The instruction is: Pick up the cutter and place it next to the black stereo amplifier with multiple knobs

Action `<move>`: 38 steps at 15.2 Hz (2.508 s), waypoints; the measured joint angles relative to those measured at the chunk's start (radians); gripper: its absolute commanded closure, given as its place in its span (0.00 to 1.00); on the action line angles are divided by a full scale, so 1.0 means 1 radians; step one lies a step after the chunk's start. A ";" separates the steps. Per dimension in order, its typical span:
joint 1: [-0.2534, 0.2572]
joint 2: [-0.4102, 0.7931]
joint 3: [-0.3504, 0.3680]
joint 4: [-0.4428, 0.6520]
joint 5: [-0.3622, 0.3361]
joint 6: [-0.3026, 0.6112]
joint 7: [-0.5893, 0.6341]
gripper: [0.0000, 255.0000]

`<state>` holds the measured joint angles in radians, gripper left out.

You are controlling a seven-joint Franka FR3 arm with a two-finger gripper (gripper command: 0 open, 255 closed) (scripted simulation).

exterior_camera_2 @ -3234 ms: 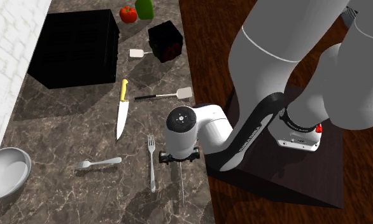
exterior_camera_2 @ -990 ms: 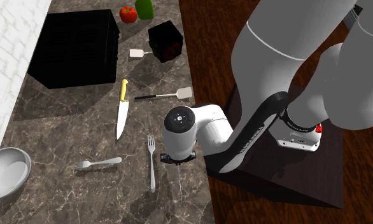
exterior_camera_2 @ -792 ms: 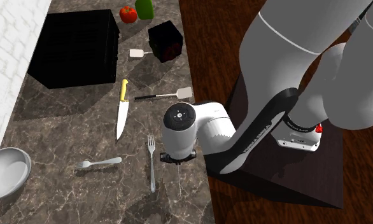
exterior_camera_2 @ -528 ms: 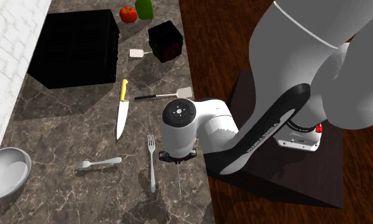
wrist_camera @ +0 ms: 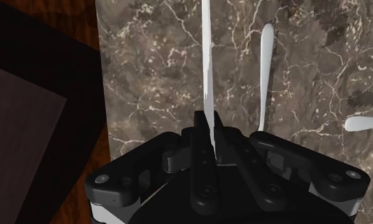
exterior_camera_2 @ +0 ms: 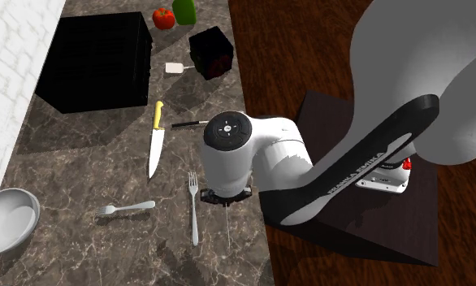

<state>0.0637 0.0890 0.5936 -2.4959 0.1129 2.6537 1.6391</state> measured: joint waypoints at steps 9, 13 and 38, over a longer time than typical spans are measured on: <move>-0.005 -0.127 0.011 0.028 0.098 -0.140 -0.058 1.00; -0.003 -0.183 0.005 0.040 0.132 -0.202 -0.080 1.00; -0.201 0.131 -0.211 0.492 -0.051 -0.409 -0.357 1.00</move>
<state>-0.1371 0.2199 0.3826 -2.0042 0.0614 2.2449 1.2818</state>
